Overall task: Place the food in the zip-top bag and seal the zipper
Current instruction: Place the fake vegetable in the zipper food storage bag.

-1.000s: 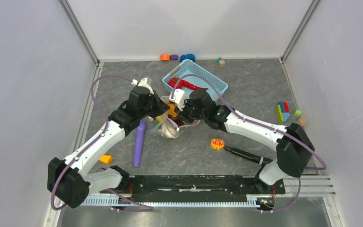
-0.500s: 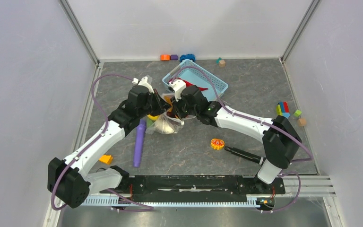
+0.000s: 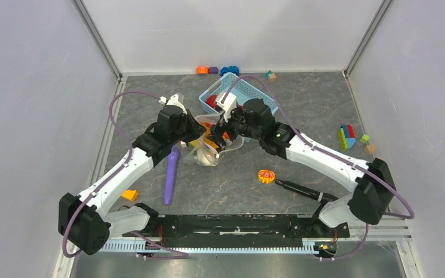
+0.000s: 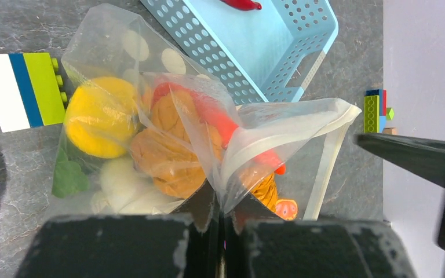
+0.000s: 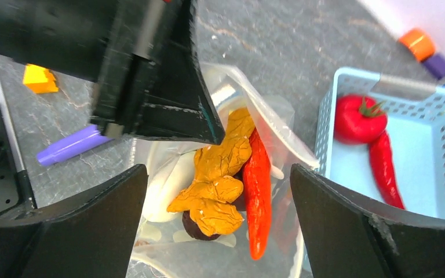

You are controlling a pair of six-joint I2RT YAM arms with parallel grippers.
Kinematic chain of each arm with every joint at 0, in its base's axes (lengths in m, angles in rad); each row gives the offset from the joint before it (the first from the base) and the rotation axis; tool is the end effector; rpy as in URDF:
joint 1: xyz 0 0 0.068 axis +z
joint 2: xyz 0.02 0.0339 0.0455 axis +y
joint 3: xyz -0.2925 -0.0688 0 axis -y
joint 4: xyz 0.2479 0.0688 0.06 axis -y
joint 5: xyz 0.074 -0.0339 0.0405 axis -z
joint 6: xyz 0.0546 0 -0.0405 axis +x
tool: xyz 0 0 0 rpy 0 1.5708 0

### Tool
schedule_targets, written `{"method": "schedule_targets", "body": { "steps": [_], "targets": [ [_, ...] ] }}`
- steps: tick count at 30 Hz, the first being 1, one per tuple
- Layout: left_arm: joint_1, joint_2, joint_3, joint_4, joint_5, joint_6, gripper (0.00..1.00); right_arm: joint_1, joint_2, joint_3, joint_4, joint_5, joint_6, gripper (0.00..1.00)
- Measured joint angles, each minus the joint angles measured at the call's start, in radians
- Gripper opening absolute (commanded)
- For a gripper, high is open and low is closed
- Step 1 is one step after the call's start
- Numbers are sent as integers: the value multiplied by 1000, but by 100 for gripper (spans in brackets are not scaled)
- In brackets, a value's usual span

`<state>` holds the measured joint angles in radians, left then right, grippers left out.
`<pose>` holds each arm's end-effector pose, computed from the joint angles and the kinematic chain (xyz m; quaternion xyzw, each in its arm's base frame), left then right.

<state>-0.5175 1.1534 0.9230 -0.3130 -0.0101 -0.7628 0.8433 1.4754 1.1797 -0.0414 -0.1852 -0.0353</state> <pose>0.2319 -0.1314 0.3162 -0.1090 0.8641 -0.2900 0.3967 0.2367 0.2810 0.3476 -0.3938 0.7123 0.2958 0.5000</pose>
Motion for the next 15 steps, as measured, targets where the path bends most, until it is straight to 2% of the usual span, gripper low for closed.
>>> {"method": "schedule_targets", "body": {
  "steps": [4, 10, 15],
  "targets": [
    [0, 0, 7, -13, -23, -2, 2, -8, -69, 0, 0, -40, -47, 98],
    [0, 0, 27, -43, -90, -2, 2, -29, -114, 19, -5, -14, -87, 98],
    [1, -10, 48, -64, -144, -2, 2, -120, -110, 65, -6, 5, -83, 98]
  ]
}}
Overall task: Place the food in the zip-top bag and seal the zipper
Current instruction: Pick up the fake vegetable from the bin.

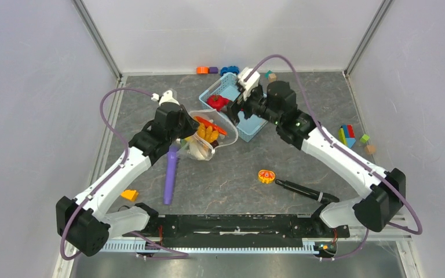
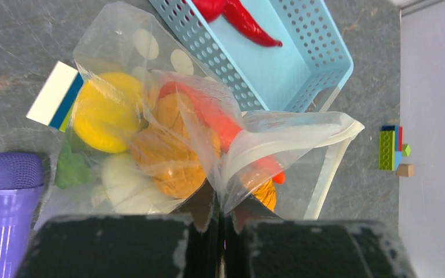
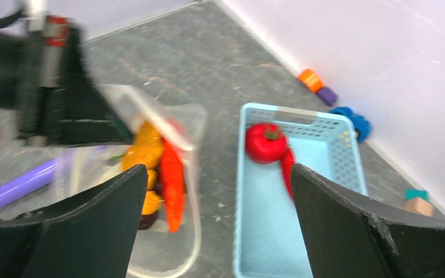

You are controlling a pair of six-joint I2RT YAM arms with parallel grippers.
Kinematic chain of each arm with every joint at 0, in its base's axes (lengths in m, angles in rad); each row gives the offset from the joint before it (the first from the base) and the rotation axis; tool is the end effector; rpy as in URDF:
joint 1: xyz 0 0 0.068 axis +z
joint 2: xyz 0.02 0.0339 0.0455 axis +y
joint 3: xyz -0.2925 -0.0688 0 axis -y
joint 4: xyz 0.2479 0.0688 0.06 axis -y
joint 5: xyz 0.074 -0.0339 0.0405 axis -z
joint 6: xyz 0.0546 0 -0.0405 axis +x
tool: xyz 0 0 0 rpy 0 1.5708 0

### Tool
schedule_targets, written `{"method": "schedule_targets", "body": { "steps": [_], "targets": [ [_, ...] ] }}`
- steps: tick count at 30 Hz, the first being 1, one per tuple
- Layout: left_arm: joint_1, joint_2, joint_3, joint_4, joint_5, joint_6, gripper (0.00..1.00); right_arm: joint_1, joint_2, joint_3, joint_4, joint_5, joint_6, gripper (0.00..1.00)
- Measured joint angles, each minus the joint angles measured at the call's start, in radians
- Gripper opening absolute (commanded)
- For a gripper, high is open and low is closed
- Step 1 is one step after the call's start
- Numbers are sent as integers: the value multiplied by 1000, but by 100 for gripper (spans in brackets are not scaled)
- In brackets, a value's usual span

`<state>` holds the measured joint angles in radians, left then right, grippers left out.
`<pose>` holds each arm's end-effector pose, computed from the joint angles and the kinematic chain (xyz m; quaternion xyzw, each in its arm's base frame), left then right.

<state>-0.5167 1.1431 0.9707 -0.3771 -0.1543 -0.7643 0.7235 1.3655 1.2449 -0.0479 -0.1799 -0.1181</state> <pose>0.2322 -0.1223 0.3294 -0.1448 0.8585 -0.2373 0.4309 0.2481 0.2321 0.4082 -0.3638 0.6710 0.2570 0.5928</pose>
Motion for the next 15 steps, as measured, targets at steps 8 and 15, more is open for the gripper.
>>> {"method": "schedule_targets", "body": {
  "steps": [8, 15],
  "targets": [
    [5, -55, 37, -10, -99, 0, 2, -222, 198, 174, -32, 1, 3, 98],
    [5, -86, 54, -13, -198, 2, 2, -302, 465, 307, -130, -76, -155, 98]
  ]
}}
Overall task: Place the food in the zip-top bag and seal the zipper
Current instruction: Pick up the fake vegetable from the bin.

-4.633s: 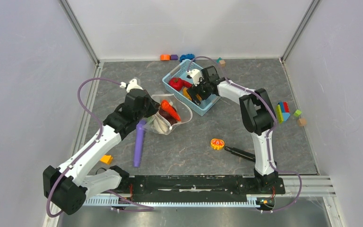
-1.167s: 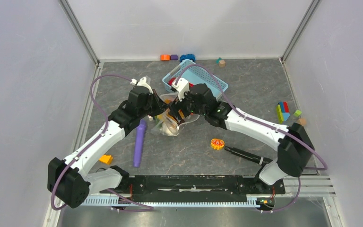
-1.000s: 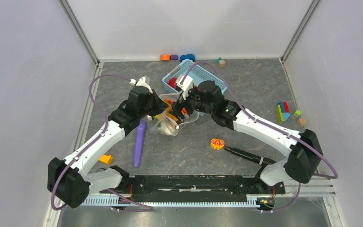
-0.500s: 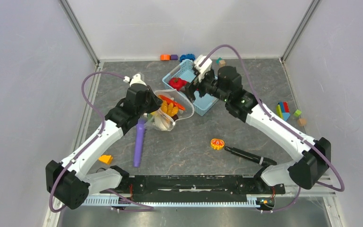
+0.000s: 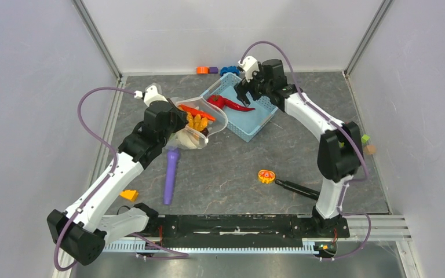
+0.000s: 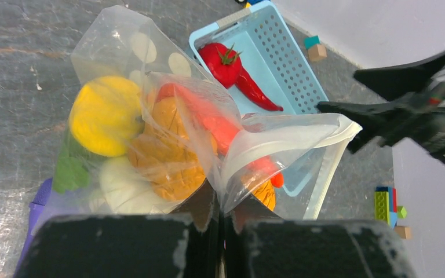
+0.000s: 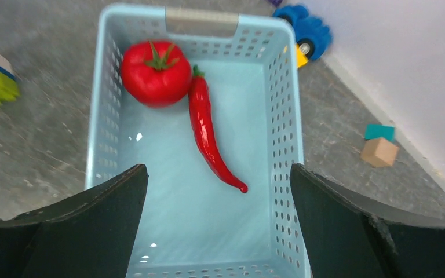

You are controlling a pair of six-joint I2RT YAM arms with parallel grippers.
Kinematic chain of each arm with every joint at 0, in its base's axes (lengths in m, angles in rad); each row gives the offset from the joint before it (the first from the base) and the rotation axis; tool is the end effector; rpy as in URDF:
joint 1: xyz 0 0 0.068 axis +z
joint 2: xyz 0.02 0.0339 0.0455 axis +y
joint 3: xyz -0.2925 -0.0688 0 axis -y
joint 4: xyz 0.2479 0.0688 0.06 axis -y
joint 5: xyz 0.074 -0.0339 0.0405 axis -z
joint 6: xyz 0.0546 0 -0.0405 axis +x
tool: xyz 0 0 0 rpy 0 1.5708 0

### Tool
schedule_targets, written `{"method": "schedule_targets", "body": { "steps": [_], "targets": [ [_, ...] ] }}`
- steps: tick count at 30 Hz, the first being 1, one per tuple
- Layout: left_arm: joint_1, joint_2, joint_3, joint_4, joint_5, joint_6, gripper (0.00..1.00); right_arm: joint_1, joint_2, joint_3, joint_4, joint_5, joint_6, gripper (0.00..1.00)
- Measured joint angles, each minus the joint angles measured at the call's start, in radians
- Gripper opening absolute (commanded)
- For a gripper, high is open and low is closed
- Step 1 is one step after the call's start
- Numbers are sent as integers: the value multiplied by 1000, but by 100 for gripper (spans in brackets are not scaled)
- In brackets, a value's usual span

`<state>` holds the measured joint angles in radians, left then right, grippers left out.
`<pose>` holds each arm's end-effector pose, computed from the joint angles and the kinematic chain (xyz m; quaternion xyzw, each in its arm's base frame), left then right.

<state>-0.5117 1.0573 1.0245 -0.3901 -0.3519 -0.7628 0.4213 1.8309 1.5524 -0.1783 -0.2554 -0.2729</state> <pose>0.2187 -0.1012 0.3687 -0.1978 0.8084 -0.1999 0.5171 0.4177 0.2023 0.3298 -0.3497 0.7688 0.1467 0.5149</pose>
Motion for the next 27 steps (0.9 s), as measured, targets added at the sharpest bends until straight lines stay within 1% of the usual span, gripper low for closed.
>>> {"method": "schedule_targets", "body": {
  "steps": [4, 9, 16, 20, 24, 27],
  "targets": [
    [0, -4, 10, -5, -34, 1, 2, -14, 157, 92, -49, -45, -100, 98],
    [0, -22, 11, -7, -55, 1, 2, -18, 311, 169, -71, -81, -180, 94],
    [0, -28, 14, -27, -65, 1, 2, -18, 494, 255, -69, -74, -209, 89],
    [0, -28, 14, -29, -65, 1, 2, -18, 546, 309, -43, -61, -195, 73],
    [0, -28, 14, -29, -64, 1, 2, -18, 557, 311, -32, -61, -185, 55],
    [0, -28, 14, -29, -63, 1, 2, -18, 556, 295, -12, -63, -174, 37]
  ]
}}
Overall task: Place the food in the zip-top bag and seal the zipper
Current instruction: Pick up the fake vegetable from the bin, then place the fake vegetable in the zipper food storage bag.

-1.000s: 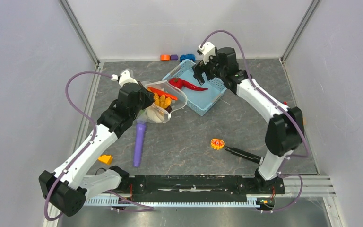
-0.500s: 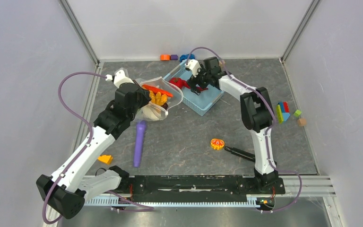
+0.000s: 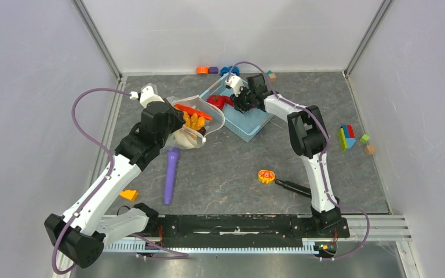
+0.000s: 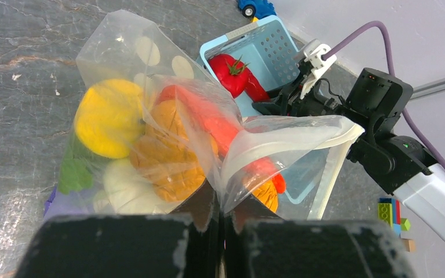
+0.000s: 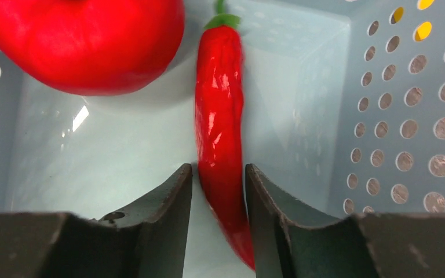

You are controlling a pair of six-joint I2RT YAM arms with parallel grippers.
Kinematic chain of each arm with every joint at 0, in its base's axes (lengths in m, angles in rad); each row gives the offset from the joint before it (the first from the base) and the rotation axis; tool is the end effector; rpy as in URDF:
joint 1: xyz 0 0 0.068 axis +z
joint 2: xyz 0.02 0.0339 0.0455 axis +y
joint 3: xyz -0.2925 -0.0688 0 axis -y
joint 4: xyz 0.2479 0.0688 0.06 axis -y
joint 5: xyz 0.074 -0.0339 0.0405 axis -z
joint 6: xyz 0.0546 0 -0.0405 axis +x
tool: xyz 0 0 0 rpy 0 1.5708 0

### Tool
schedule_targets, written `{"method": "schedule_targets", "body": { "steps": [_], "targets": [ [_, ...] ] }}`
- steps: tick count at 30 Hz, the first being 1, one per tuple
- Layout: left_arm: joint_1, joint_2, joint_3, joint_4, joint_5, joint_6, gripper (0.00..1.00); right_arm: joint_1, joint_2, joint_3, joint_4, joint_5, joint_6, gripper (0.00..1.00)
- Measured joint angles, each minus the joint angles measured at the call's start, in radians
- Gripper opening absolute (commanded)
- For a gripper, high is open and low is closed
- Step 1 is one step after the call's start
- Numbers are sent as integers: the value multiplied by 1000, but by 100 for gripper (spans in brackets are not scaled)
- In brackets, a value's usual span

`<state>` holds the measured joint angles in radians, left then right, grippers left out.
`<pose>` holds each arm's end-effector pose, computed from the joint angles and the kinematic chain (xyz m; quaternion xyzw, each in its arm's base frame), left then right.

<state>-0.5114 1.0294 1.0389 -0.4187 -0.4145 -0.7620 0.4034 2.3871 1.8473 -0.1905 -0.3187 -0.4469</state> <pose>0.2116 -0.0935 0.3772 -0.2143 0.7976 -0.1809 0.5340 0.5179 0.2396 0.1539 -0.4308 0.7945 0.1361 0.4059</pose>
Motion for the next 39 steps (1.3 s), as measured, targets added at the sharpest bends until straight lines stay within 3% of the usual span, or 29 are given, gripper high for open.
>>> {"method": "schedule_targets", "body": {
  "steps": [2, 5, 11, 20, 28, 39],
  "targets": [
    [0, 0, 0, 0, 3, 0, 2, 0, -8, -24, 20, -12, 5, 24],
    [0, 0, 0, 0, 7, 0, 2, 0, -25, -55, 35, -13, 13, 12],
    [1, 6, 0, 2, 53, 0, 2, 0, -105, -165, 40, 5, 69, 1],
    [2, 73, 2, 10, 194, 0, 2, 0, -420, -477, 136, 35, 237, 0],
    [2, 125, 2, 15, 278, -1, 2, 0, -689, -598, 238, 32, 335, 0],
    [2, 196, 2, 48, 351, 0, 2, 0, -984, -811, 216, -253, 364, 0]
  ]
}}
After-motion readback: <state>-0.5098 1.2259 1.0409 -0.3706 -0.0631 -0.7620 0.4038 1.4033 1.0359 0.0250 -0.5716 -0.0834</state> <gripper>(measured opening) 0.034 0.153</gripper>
